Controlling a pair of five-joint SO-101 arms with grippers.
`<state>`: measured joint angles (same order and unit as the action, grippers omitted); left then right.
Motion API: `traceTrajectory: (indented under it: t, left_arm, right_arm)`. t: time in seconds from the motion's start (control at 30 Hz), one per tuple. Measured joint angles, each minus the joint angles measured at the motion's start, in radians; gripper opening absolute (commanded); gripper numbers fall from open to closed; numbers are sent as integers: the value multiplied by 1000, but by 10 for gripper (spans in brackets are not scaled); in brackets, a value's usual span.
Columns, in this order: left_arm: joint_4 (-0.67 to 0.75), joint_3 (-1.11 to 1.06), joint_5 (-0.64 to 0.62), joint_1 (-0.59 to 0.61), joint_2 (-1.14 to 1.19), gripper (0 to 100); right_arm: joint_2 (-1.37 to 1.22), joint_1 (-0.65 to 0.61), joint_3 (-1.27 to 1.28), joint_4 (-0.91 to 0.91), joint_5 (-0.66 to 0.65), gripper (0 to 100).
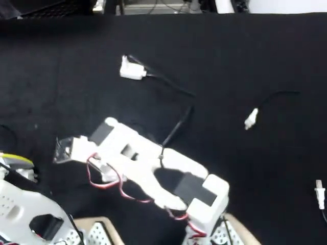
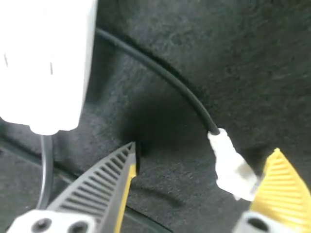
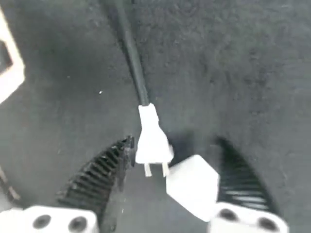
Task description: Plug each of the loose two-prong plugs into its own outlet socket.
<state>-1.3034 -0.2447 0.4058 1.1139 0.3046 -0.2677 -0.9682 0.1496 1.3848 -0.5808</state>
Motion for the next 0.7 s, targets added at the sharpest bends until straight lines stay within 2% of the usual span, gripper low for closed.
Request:
traceTrajectory:
  t: [0.07,0.27,0.37,0.53,0.7]
  left_arm:
    - [3,-2,0,-5,-21,396]
    - [-106,-2,0,-34,-190,397]
    - [-170,-2,0,-71,-305,397]
    - [-310,-18,23,-218,-496,395]
    - [-356,-135,43,-493,-654,393]
  right_arm:
    - [21,0,-55,74,0,397]
    - [218,2,-230,308,0,396]
    - [364,63,-269,351,0,396]
    - [669,339,-224,354,-48,396]
    - [994,678,-46,354,-207,396]
